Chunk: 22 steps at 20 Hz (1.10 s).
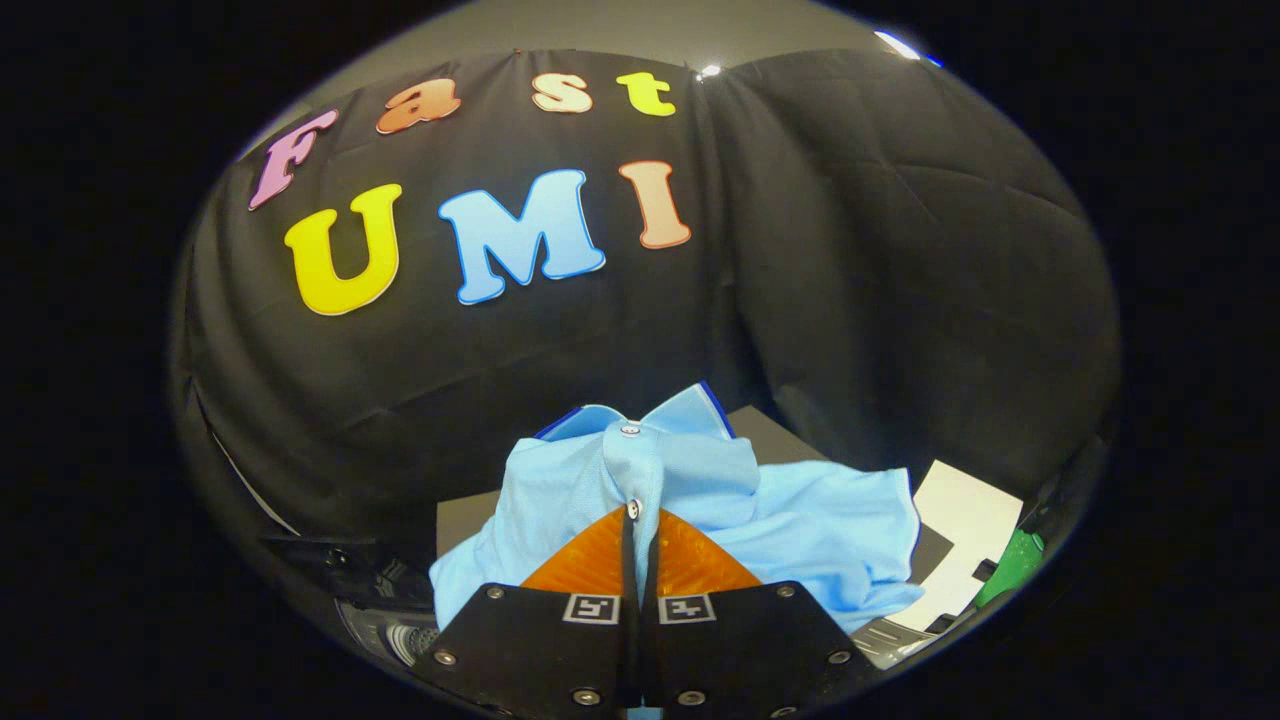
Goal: Put the clothes into the washing machine and then close the washing machine lid.
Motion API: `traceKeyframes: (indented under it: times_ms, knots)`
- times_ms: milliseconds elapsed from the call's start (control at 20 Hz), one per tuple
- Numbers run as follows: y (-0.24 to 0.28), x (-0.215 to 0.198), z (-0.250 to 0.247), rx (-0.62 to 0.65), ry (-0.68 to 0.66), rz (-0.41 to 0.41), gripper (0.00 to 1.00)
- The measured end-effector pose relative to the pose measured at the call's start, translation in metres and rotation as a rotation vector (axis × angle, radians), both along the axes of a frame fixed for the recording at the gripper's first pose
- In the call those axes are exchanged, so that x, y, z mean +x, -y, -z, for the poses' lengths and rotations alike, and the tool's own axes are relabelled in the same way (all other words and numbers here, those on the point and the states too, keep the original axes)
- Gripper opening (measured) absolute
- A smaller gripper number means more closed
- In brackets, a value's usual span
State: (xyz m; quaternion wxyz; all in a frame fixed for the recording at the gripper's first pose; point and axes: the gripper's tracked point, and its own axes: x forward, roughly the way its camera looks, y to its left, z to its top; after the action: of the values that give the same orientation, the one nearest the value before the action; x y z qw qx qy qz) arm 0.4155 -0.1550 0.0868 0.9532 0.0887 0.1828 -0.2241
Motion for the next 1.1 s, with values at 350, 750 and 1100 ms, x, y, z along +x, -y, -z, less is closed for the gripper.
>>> traceKeyframes:
  times_ms: [350,750,1100]
  knots:
    - [-0.074,-0.019,-0.065,-0.123,0.087,0.003,0.00]
    - [-0.216,-0.030,-0.067,-0.152,0.110,-0.075,0.00]
    - [-0.333,-0.031,-0.058,-0.145,0.121,-0.220,0.00]
